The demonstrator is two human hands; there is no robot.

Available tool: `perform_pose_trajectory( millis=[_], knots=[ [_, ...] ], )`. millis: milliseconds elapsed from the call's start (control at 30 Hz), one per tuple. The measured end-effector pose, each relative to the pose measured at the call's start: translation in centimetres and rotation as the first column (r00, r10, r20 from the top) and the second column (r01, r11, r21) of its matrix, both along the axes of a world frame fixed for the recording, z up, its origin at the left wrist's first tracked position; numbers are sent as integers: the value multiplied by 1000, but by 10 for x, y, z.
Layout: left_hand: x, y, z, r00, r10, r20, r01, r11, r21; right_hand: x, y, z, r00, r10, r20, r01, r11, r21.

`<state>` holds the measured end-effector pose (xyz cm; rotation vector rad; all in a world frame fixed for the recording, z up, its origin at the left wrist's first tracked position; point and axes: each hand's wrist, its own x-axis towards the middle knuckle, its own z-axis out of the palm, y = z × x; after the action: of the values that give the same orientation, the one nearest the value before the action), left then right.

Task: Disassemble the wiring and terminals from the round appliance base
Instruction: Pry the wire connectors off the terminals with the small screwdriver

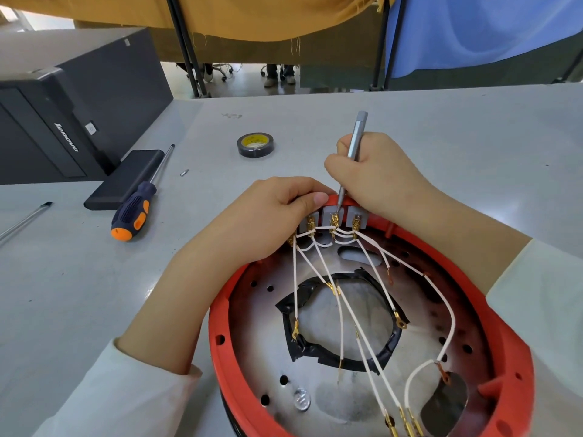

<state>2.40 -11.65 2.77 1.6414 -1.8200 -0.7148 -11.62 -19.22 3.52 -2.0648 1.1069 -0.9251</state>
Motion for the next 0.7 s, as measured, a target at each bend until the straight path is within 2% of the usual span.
perform_pose_trajectory(
  millis=[100, 233, 700],
  knots=[
    [0, 0, 0, 1000, -2, 3, 2, 1000, -15, -4, 4, 0, 999, -12, 48, 14, 998, -57],
    [1, 1, 0, 1000, -5, 7, 5, 1000, -19, -4, 3, 0, 992, -23, 123, 24, 1000, -9],
    [0, 1, 0, 1000, 1, 5, -1, 999, -38, -3, 8, 1, 999, 43, -1, -43, 998, -56]
  ],
)
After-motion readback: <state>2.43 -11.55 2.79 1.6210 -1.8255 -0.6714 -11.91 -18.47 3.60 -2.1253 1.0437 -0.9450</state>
